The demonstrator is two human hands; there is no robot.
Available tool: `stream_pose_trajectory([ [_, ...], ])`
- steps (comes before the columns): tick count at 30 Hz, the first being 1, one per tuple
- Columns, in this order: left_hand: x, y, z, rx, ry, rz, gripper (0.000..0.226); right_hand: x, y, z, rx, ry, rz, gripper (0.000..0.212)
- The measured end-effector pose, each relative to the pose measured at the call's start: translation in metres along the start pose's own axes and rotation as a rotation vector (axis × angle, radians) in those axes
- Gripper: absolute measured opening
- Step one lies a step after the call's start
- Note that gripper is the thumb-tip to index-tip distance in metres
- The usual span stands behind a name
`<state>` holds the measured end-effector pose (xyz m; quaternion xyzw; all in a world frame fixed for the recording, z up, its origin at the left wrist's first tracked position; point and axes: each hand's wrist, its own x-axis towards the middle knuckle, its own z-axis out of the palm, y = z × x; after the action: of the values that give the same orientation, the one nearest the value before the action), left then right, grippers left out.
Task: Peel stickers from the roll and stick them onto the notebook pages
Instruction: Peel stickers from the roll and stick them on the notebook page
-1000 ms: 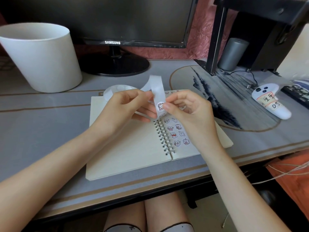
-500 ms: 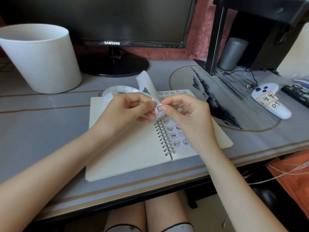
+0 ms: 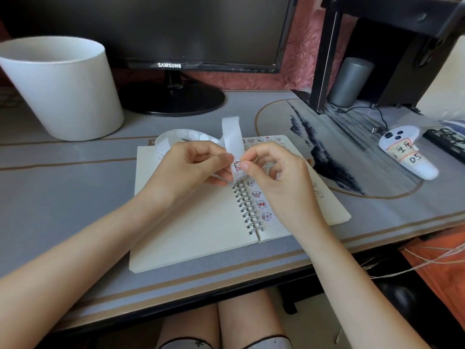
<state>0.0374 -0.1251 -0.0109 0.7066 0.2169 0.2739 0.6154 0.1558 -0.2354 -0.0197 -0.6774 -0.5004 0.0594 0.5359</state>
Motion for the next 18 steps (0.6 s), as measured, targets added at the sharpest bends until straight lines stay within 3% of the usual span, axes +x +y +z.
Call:
stream_pose_trajectory([
  [9, -0.001, 0.001, 0.000, 0.002, 0.017, -0.018, 0.017, -0.010, -0.007, -0.012, -0.028, 0.002, -0.063, 0.012],
  [15, -0.001, 0.002, -0.001, -0.007, 0.029, -0.025, 0.018, -0.014, -0.005, -0.053, 0.102, -0.005, 0.284, 0.008],
  [18, -0.001, 0.001, 0.000, -0.002, 0.017, -0.030, 0.019, -0.019, 0.002, -0.073, 0.056, -0.075, 0.418, 0.001],
])
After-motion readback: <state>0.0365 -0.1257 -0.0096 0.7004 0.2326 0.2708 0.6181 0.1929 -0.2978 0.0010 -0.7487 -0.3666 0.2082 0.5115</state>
